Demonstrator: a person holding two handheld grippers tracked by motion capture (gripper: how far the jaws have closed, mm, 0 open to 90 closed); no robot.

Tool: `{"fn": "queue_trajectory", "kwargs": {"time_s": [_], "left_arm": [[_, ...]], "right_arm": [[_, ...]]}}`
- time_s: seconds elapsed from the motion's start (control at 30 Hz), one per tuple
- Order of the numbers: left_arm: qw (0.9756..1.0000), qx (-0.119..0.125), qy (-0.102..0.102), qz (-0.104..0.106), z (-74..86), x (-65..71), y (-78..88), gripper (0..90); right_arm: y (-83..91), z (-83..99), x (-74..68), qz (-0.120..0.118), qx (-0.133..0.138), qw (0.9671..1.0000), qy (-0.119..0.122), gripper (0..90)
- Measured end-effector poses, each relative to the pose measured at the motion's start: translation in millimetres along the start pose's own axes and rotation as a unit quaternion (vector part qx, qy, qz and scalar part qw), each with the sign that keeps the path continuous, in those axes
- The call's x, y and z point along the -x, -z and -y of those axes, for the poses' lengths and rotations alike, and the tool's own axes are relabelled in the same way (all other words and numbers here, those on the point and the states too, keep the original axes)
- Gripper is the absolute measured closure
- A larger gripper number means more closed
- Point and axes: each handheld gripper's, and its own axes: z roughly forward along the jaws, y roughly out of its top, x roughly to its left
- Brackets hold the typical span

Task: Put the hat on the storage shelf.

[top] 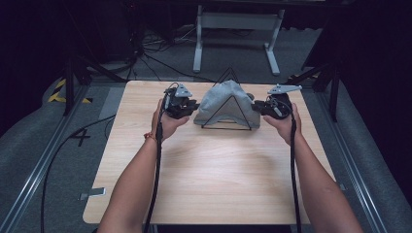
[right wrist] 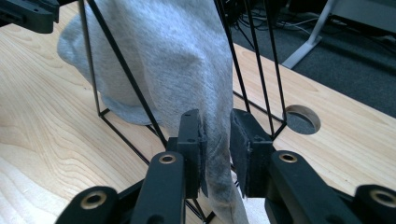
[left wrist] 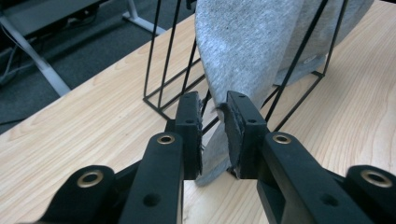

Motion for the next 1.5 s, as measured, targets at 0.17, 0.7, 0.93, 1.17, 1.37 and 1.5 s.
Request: {"fn": "queue_trajectory", "kwargs": {"time_s": [0.17, 0.7, 0.93, 1.17, 1.37, 1.5], "left_arm": [[0.9998, -0.005, -0.021, 0.001, 6.6, 5.4, 16.1, 70.1], [0.9973, -0.059, -0.043, -0.010, 50.9, 22.6, 70.9, 45.7], [0.9956, -0.078, -0.049, -0.017, 76.9, 32.6, 91.6, 35.7], [0.9951, -0.092, -0.031, -0.014, 106.7, 40.8, 104.4, 26.7], [0.9912, -0.123, -0.046, -0.008, 135.4, 52.4, 106.5, 22.7], [0.9885, -0.140, -0.058, -0.010, 147.0, 57.7, 105.0, 21.5]], "right_arm": [[10.9, -1.5, -5.6, 0.006, -0.002, 0.9998, 0.020, 69.5], [56.0, 19.0, -19.3, 0.018, -0.019, 0.9982, 0.054, 51.0], [72.8, 45.8, -27.5, 0.019, -0.037, 0.9969, 0.066, 46.2], [89.4, 84.7, -38.4, 0.030, -0.060, 0.9943, 0.082, 41.2], [104.6, 126.2, -41.3, 0.046, -0.079, 0.9921, 0.086, 35.3], [111.4, 143.7, -40.1, 0.041, -0.077, 0.9942, 0.063, 34.3]]}}
